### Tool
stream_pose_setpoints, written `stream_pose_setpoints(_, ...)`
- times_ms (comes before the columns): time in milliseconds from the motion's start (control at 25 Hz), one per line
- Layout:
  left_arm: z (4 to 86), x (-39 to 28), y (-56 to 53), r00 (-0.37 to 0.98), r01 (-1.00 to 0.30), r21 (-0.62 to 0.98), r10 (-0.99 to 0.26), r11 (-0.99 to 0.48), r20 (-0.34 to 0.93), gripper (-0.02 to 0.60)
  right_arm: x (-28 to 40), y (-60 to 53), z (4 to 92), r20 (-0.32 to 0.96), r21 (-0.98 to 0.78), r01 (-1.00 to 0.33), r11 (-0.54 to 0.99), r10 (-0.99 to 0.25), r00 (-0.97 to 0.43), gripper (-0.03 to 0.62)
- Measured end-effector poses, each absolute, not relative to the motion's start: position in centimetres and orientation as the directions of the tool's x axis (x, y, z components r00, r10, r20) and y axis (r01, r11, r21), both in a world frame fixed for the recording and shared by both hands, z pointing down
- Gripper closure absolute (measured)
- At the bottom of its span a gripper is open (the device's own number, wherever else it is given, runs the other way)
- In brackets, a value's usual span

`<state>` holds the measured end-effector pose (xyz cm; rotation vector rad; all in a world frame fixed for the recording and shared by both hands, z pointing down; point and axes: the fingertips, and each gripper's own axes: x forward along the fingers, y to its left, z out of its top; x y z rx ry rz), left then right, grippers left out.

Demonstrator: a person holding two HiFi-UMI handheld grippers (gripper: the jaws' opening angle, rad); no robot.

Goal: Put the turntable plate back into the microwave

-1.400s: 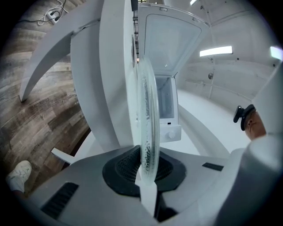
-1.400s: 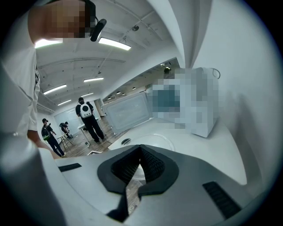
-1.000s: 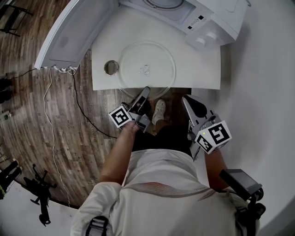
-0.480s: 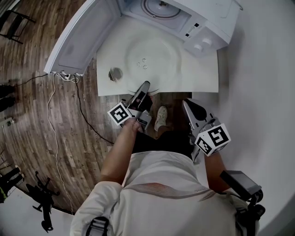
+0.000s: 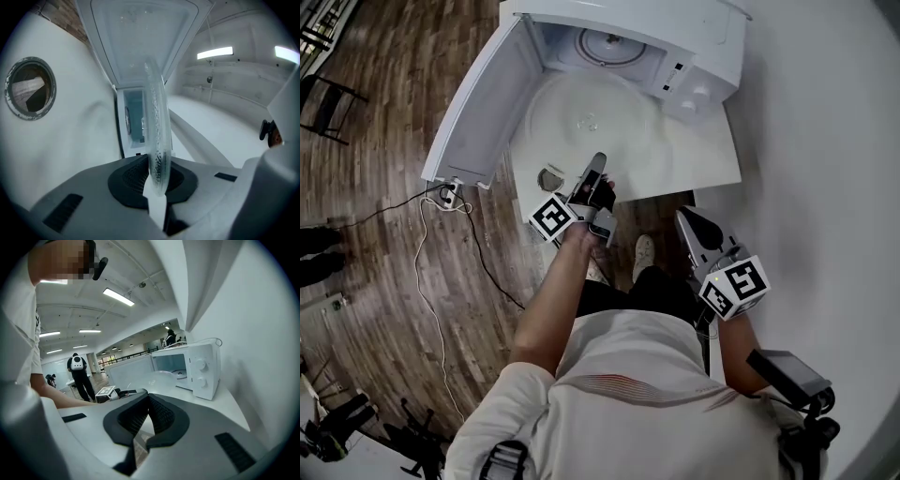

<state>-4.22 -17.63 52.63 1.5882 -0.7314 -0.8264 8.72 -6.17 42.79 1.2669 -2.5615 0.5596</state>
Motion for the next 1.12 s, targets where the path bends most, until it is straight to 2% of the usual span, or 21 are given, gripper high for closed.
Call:
stream_pose_setpoints(320,51.8,-3.8,-20.5,0.588,-0.012,0.987,-0.799,-0.162,-0.124,0.549,8.1,-6.3,42.4,0.353,-0.228,-0.821,0.523,-0.741,-0.571,0.589)
stream_pose_setpoints(640,50.3,-4.5,-23.6,0.578,-0.035,0.983,-0.806,-0.182,-0.129,0.549,7.7,-9.1,40.7,0.337,-0.220,-0.804,0.552,-0.731,-0.594,0.589)
stream_pose_setpoints(840,51.1,-3.9,-28.9,0.558,-0.035,0.984,-0.820,-0.173,-0.124,0.549,7.8,-15.9,40.4,0.314,-0.200,-0.777,0.597,-0.712,-0.628,0.589)
stream_pose_setpoints(1120,52.3,-3.8,-29.6,0.551,-0.026,0.988,-0.827,-0.154,-0.114,0.549,6.3,-17.2,40.8,0.301,-0.189,-0.746,0.638,-0.685,-0.663,0.589)
